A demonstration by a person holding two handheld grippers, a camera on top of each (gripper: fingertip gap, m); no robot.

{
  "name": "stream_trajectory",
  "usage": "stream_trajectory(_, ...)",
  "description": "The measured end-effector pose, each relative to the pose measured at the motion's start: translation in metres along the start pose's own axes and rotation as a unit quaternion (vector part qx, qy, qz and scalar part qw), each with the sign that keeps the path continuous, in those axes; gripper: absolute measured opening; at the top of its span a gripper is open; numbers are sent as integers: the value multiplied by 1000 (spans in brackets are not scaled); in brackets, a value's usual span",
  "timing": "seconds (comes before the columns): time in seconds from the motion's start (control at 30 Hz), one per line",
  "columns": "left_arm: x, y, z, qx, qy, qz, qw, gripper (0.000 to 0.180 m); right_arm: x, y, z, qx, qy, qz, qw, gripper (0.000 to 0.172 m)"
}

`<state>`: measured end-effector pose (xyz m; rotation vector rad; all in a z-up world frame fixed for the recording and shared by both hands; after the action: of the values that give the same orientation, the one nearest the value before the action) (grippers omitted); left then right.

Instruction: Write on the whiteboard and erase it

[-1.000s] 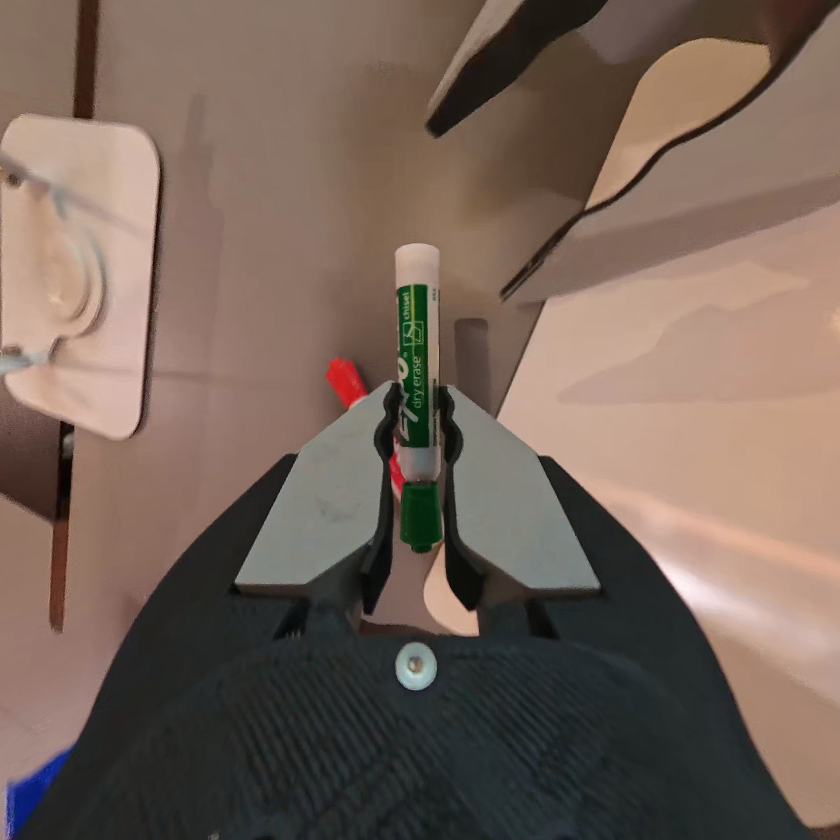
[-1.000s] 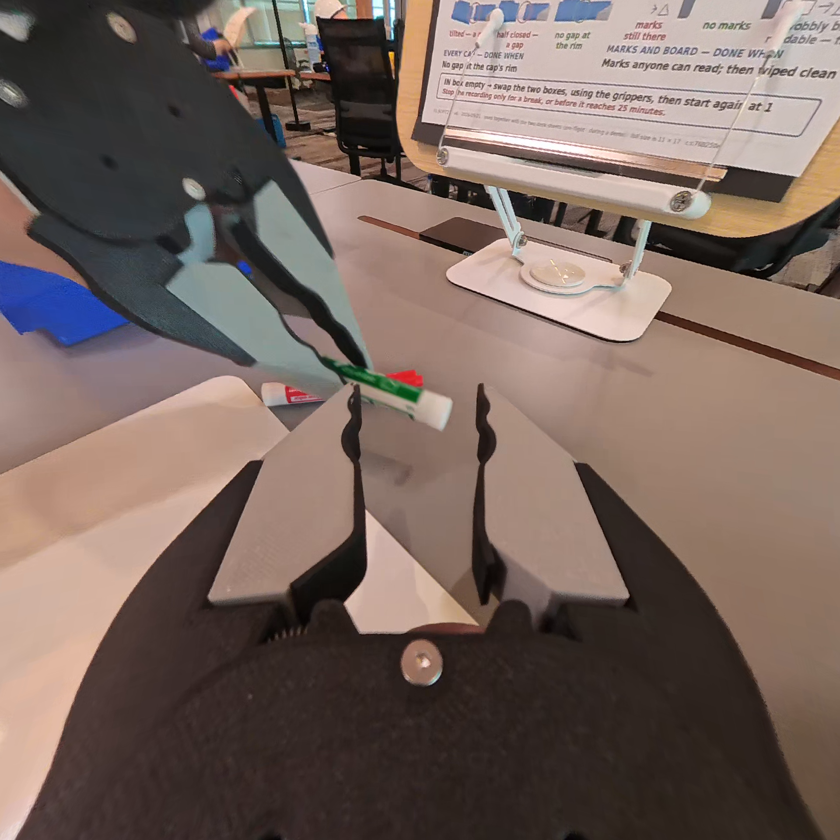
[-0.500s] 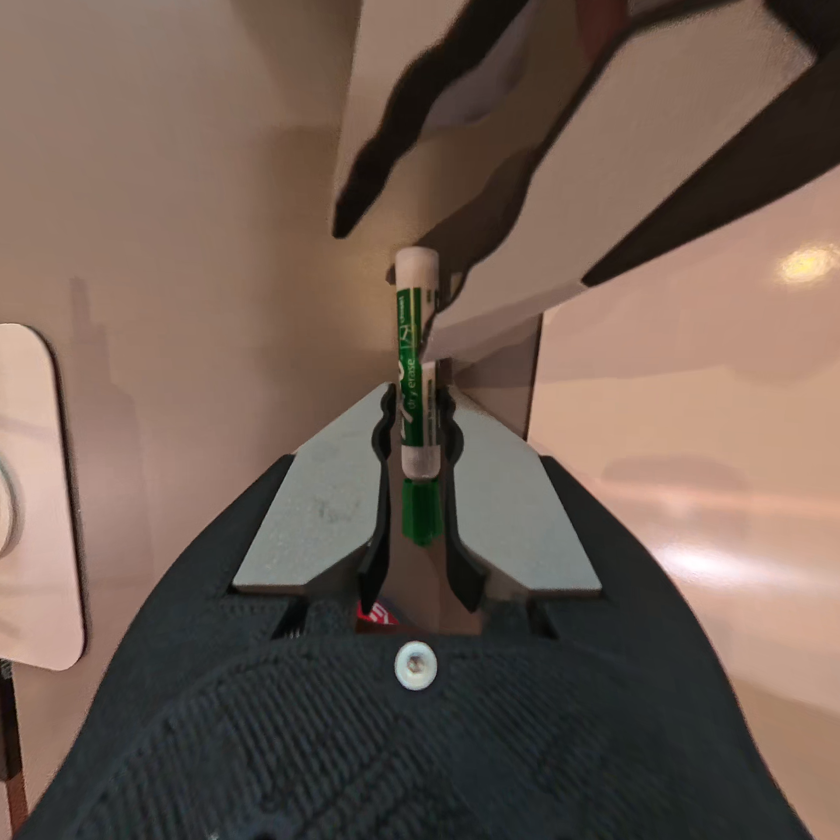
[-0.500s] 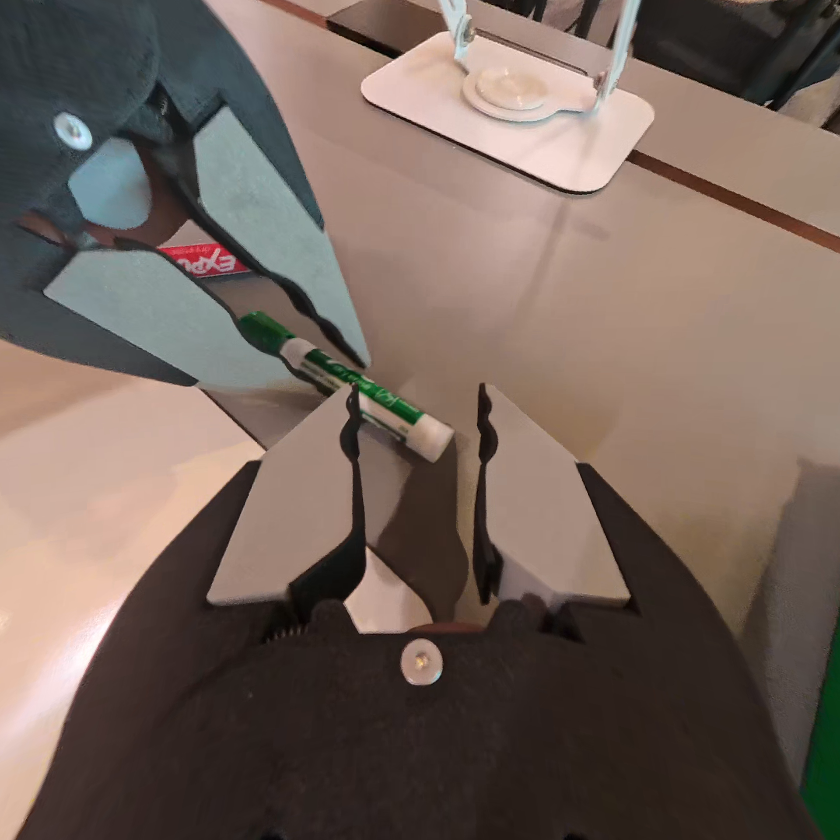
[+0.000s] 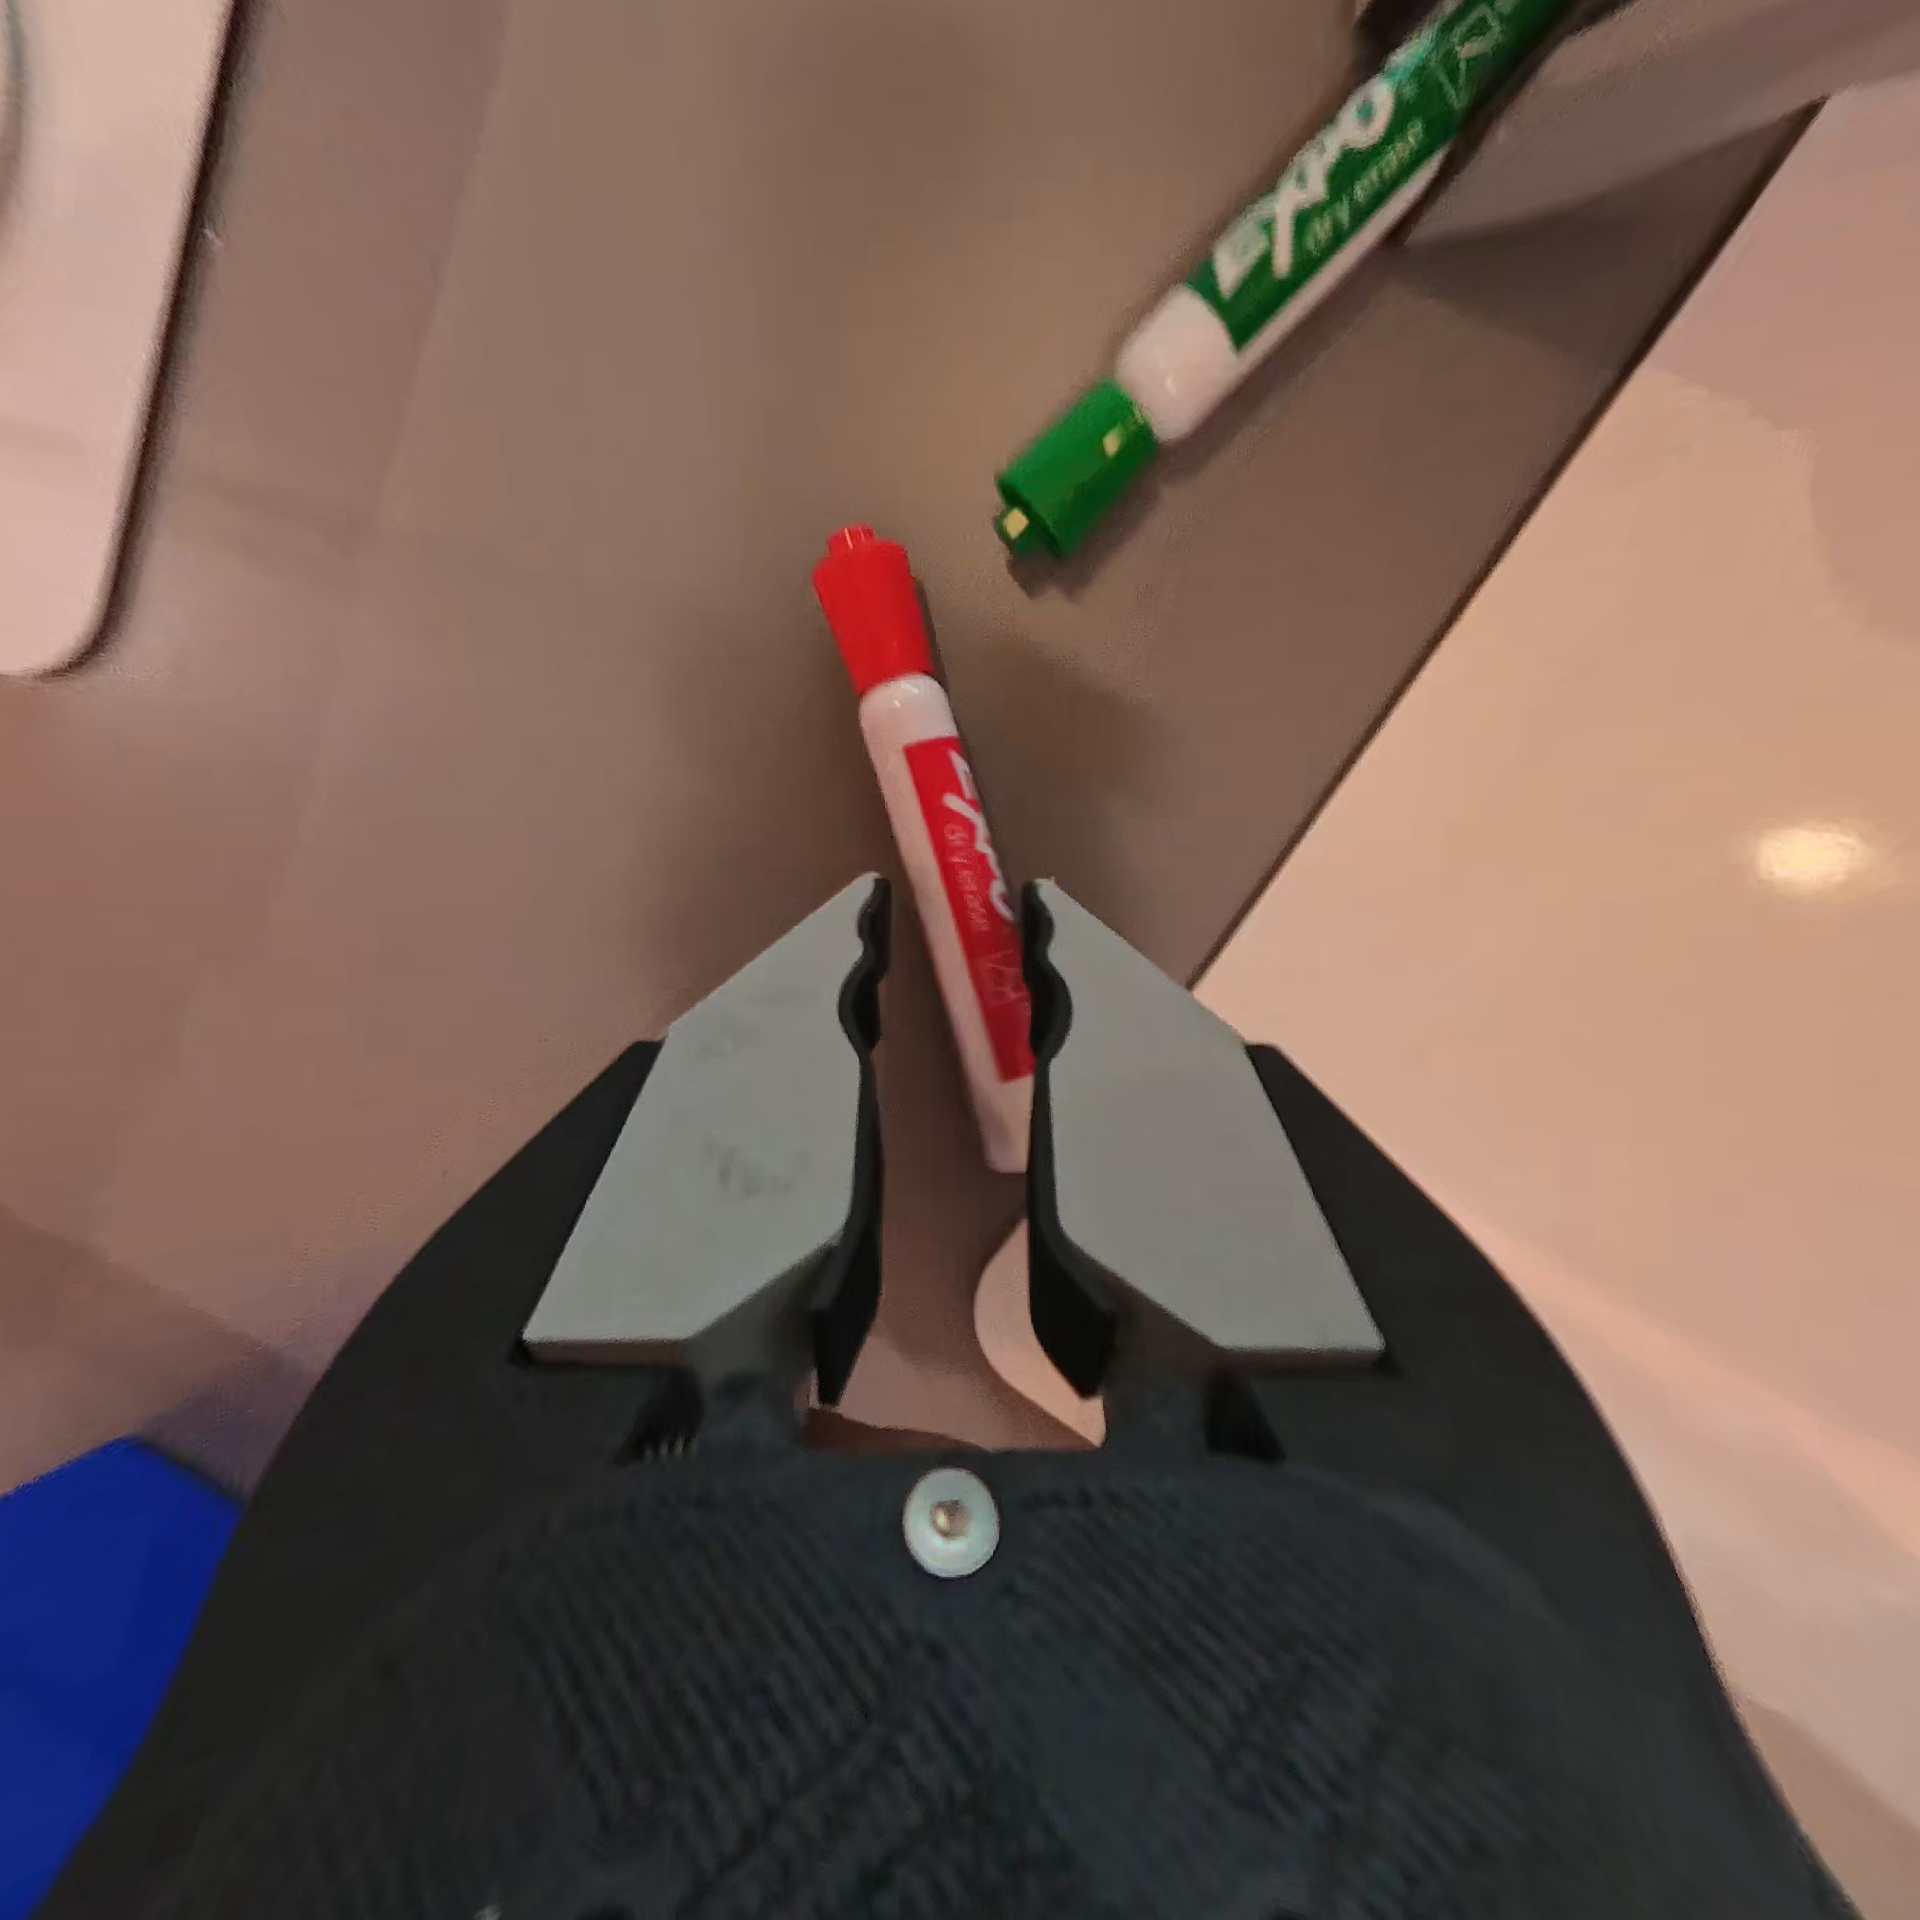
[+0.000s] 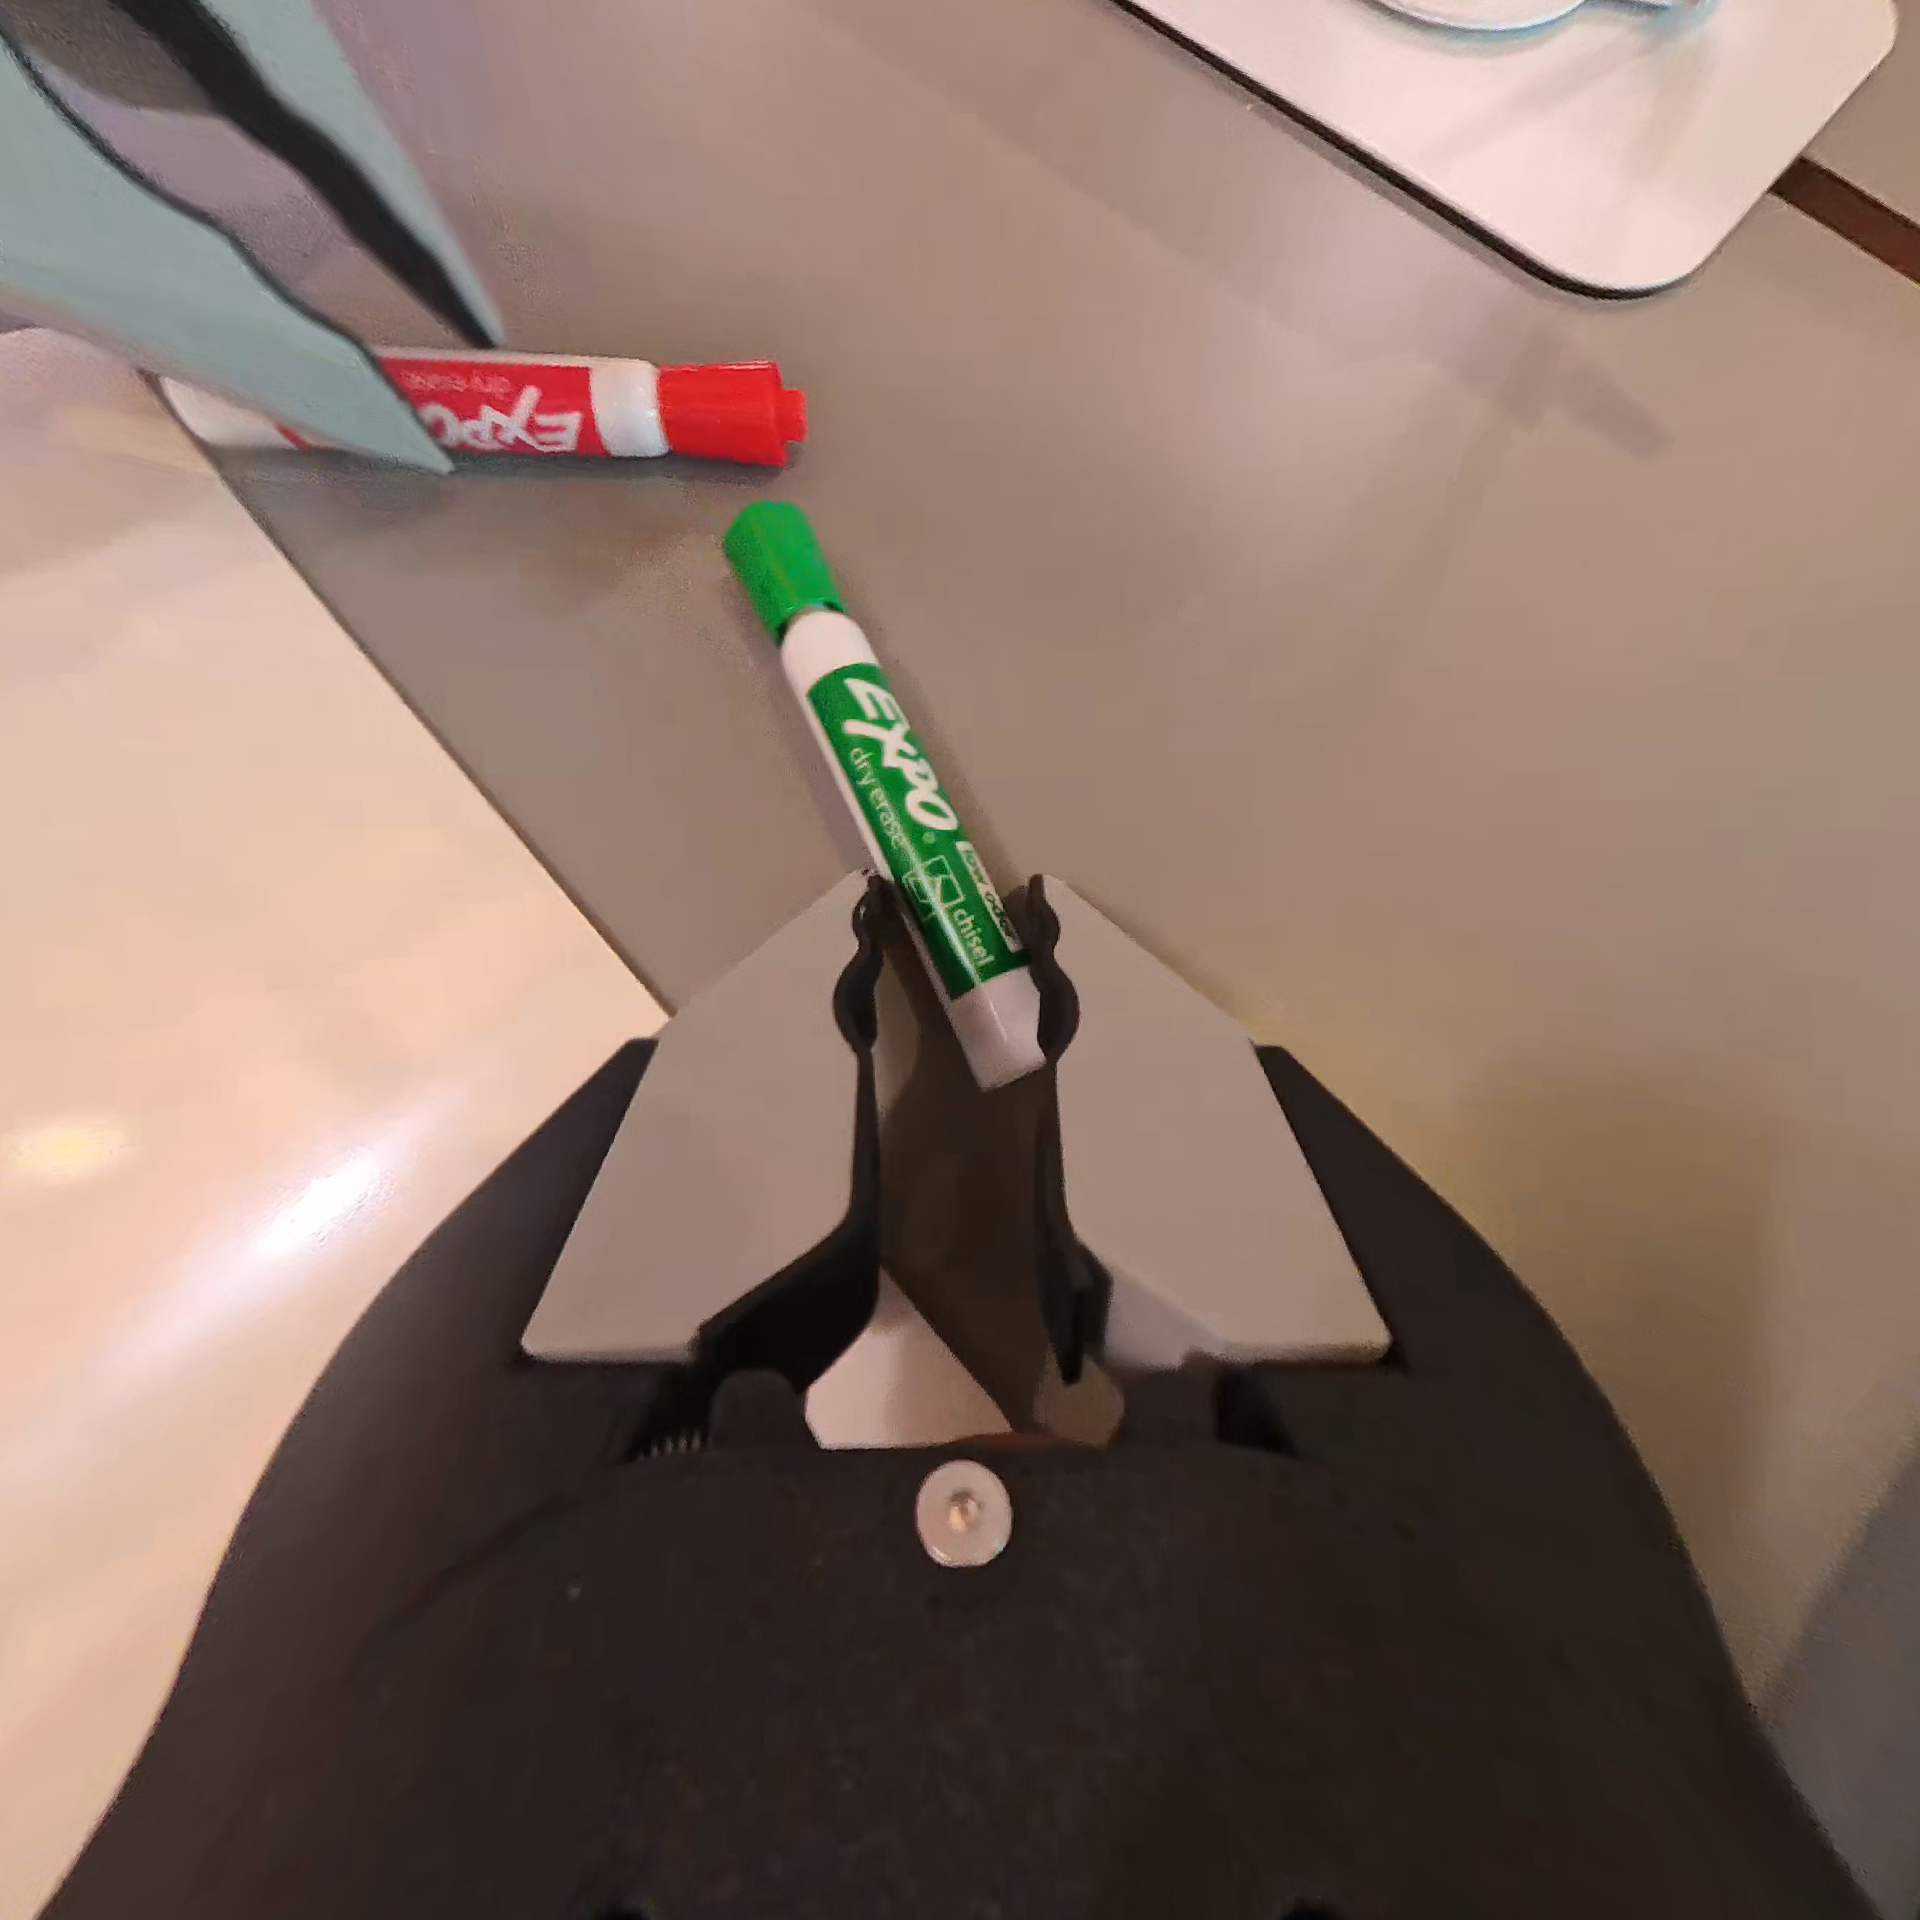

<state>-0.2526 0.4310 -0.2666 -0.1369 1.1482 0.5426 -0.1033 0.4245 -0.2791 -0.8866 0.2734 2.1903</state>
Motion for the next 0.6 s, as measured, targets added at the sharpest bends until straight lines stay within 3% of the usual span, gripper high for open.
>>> stream_trajectory(0.17,4,-4,-14,-74,-40,-33,996,18,1,-1,1,21,10,-26,999,17)
stream_trajectory(0.3,6,1,-13,-133,-55,-27,989,17,7,17,11,101,-1,41,994,16)
stream_trajectory(0.43,11,5,-4,-183,-59,-25,981,17,11,36,21,207,-14,149,967,17)
stream_trajectory(0.6,12,-9,7,-203,-84,-73,973,17,8,30,20,164,-21,130,978,24)
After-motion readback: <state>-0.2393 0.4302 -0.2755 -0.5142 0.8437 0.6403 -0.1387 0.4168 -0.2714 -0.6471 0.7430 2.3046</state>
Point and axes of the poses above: each gripper's, where its closed fingertips meet, x out along the fingers, z out of its top, y = z × x across the jaws, the point moved 2 cm from there along -x, back along the fingers, and after that the axes turned 2 degrees about -x, right-handed, at the moved point
